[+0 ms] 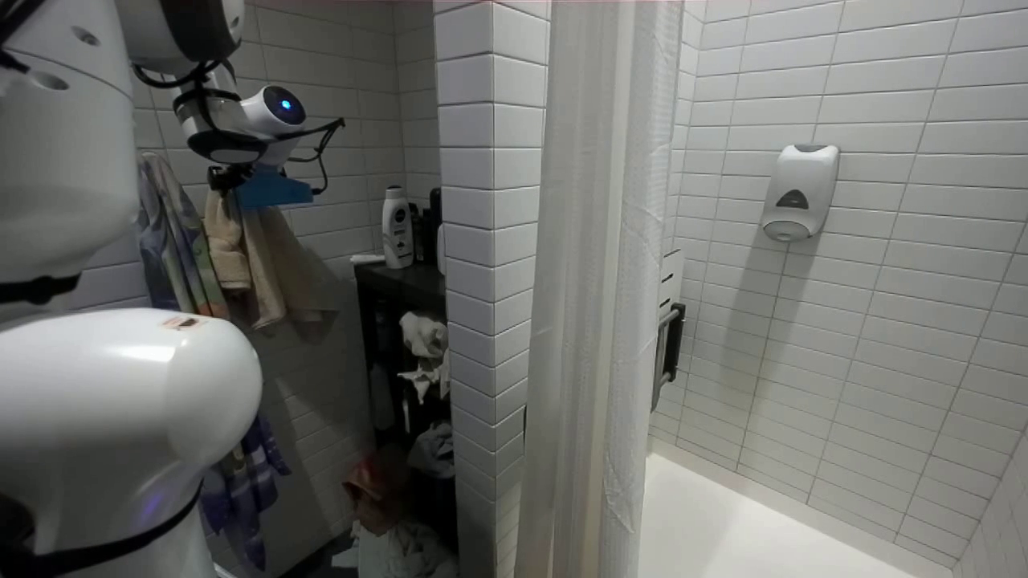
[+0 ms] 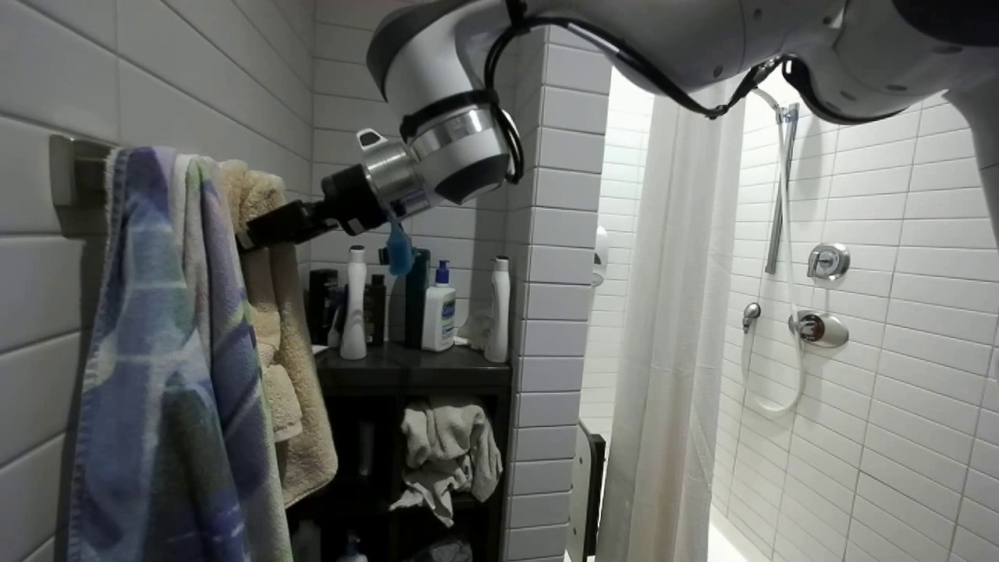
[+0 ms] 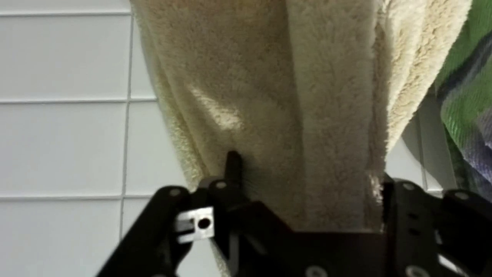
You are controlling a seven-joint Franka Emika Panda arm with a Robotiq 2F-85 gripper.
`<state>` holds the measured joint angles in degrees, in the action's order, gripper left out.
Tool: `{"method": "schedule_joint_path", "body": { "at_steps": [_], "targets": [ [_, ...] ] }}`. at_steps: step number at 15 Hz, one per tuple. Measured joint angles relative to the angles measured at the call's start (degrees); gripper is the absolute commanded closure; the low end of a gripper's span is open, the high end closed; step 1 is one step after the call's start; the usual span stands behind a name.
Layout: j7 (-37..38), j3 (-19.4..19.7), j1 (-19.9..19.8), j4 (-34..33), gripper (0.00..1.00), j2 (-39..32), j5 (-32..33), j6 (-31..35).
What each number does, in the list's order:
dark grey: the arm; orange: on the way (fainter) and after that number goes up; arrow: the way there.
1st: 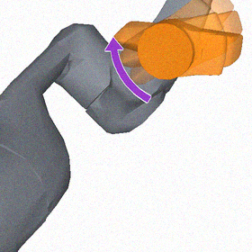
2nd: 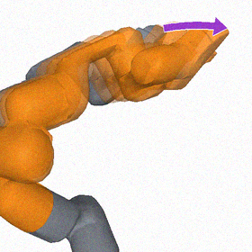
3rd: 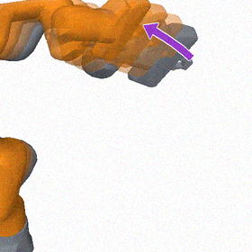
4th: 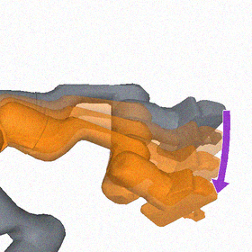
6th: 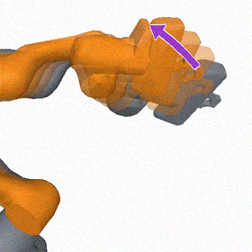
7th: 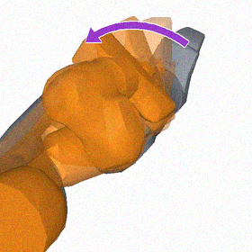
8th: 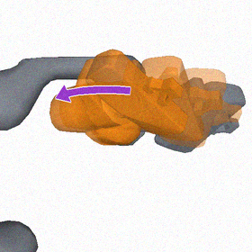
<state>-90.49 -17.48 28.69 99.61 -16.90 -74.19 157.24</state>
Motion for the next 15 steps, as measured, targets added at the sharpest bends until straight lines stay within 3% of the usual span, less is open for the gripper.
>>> {"method": "schedule_joint_path", "body": {
  "at_steps": [3,7,15],
  "targets": [
    [0.00,0.01,-0.24,-0.06,0.79,0.01,-0.02,0.00],
    [0.00,0.01,-0.28,-0.09,0.86,0.03,-0.03,-0.02],
    [0.22,0.01,-0.33,0.00,0.88,0.39,-0.14,0.14]
  ]
}}
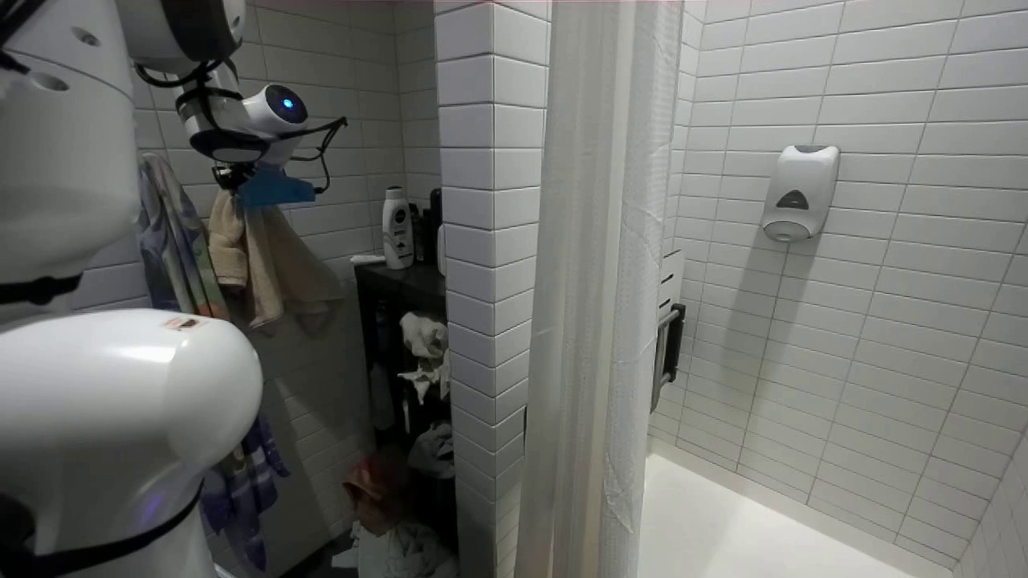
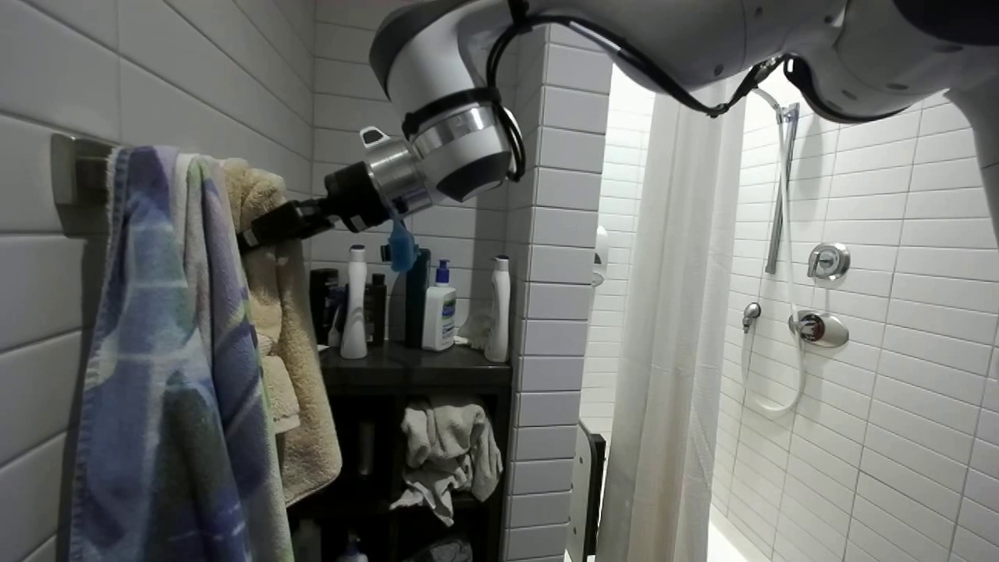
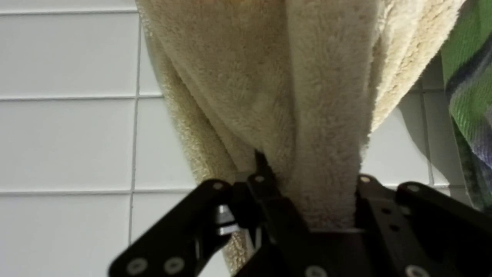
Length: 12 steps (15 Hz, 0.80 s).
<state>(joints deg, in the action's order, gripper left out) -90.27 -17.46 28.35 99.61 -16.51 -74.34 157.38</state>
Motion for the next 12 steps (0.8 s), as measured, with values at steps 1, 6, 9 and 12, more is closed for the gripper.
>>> {"method": "schedule_joint_path", "body": {
  "at_steps": [1,6,9,12],
  "targets": [
    [0.01,0.00,0.00,0.04,0.88,0.15,-0.07,0.07],
    [0.08,-0.39,0.27,0.54,0.88,1.54,-0.14,1.64],
    [0.20,-0.46,0.77,1.70,0.88,2.64,-0.14,3.81],
    [1.10,-0.48,1.17,3.40,0.88,4.22,-0.14,5.86]
  ]
}}
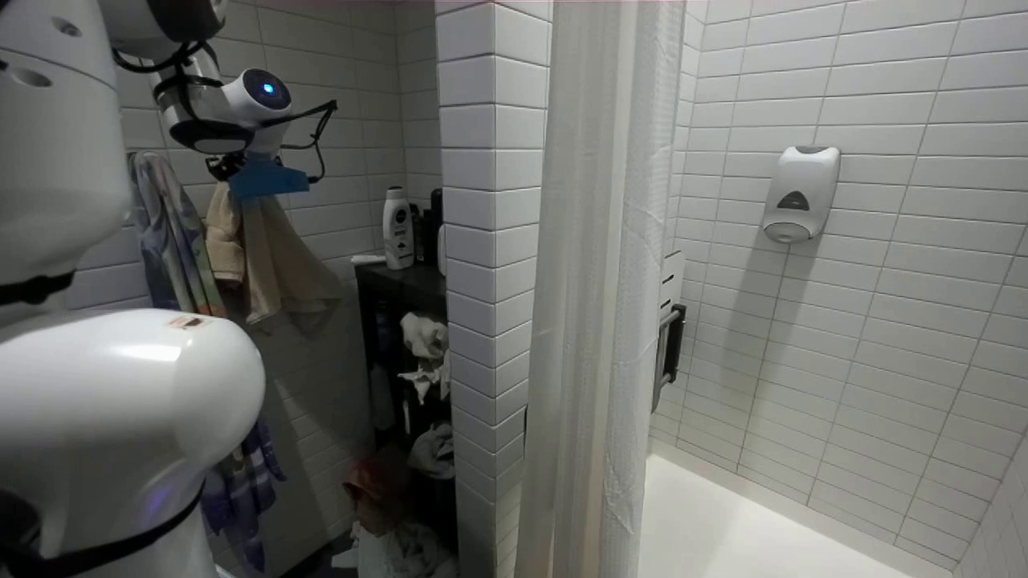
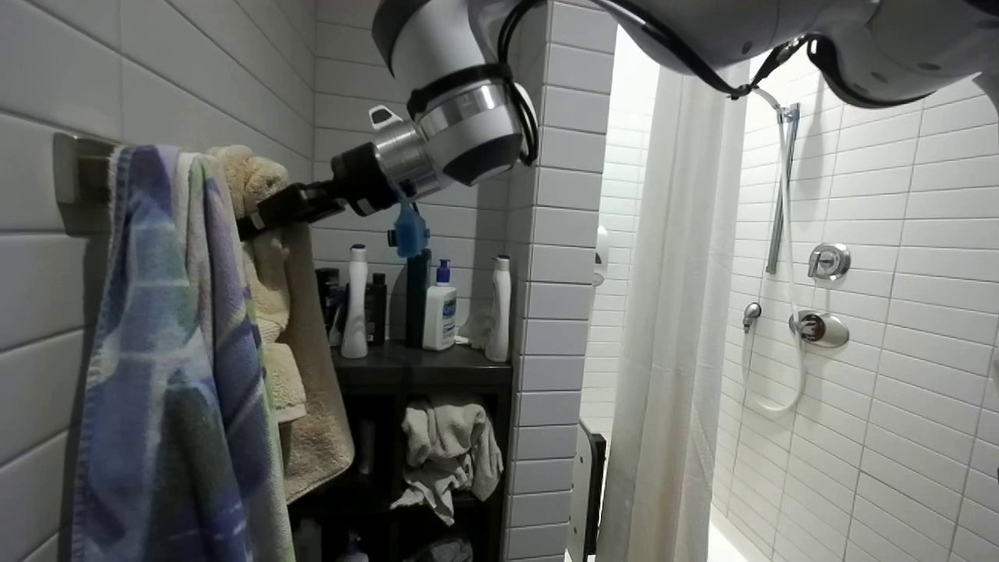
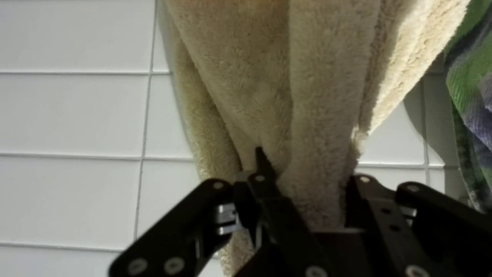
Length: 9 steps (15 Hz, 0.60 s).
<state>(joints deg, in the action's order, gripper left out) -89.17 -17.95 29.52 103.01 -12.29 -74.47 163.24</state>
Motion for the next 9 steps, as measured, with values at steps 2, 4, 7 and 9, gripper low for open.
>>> {"method": "schedule_joint_path", "body": {
  "at_steps": [2,4,7,9],
  "targets": [
    [1.14,-0.05,0.30,1.73,0.88,1.71,0.00,1.76],
    [2.50,-0.07,0.46,4.16,0.88,4.23,0.00,3.72],
    [4.61,-0.16,0.58,7.46,0.88,9.26,0.00,5.73],
    [6.31,-0.17,0.64,7.54,0.88,13.51,0.00,6.96]
  ]
}}
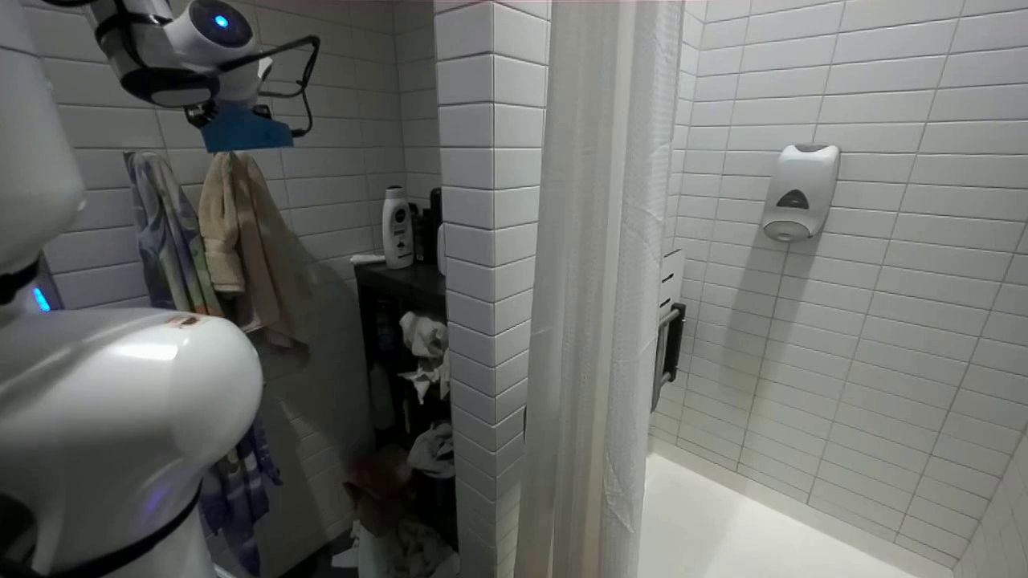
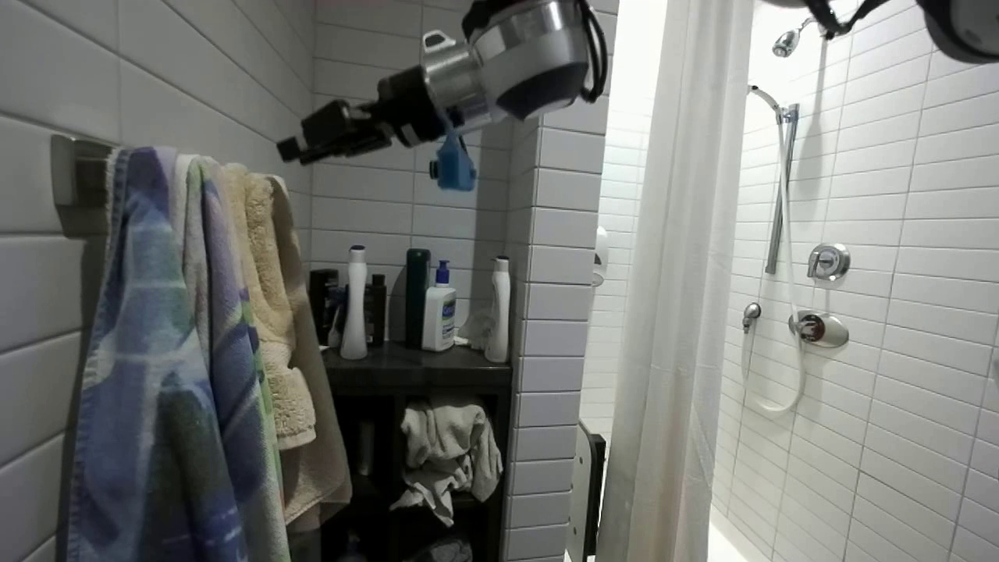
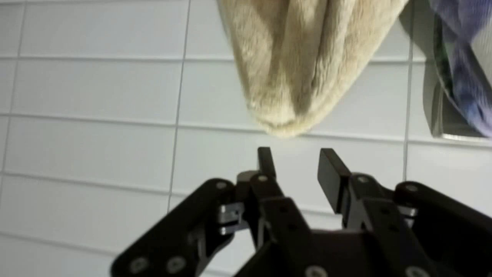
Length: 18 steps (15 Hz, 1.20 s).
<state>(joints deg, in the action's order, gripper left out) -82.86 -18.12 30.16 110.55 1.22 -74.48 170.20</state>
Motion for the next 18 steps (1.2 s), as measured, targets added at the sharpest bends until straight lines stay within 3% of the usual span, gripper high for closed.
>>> {"method": "schedule_joint_path", "body": {
  "at_steps": [1,2,3,6,7,8,12,18],
  "targets": [
    [0.80,0.00,-0.01,0.04,0.38,1.92,0.02,0.36],
    [1.85,0.01,-0.01,0.13,0.37,3.70,0.17,0.49],
    [2.98,0.01,-0.01,0.33,0.57,5.15,0.45,0.49],
    [5.45,0.00,-0.02,1.22,0.38,7.51,1.51,0.49],
    [5.59,0.01,-0.02,1.45,0.37,7.70,1.53,0.49],
    [5.61,0.00,-0.03,1.60,0.12,7.70,1.54,0.49],
    [5.72,-0.03,0.00,1.96,0.01,7.56,1.51,0.38],
    [11.20,-1.58,0.19,4.30,0.00,7.56,1.83,-0.14]
  ]
}}
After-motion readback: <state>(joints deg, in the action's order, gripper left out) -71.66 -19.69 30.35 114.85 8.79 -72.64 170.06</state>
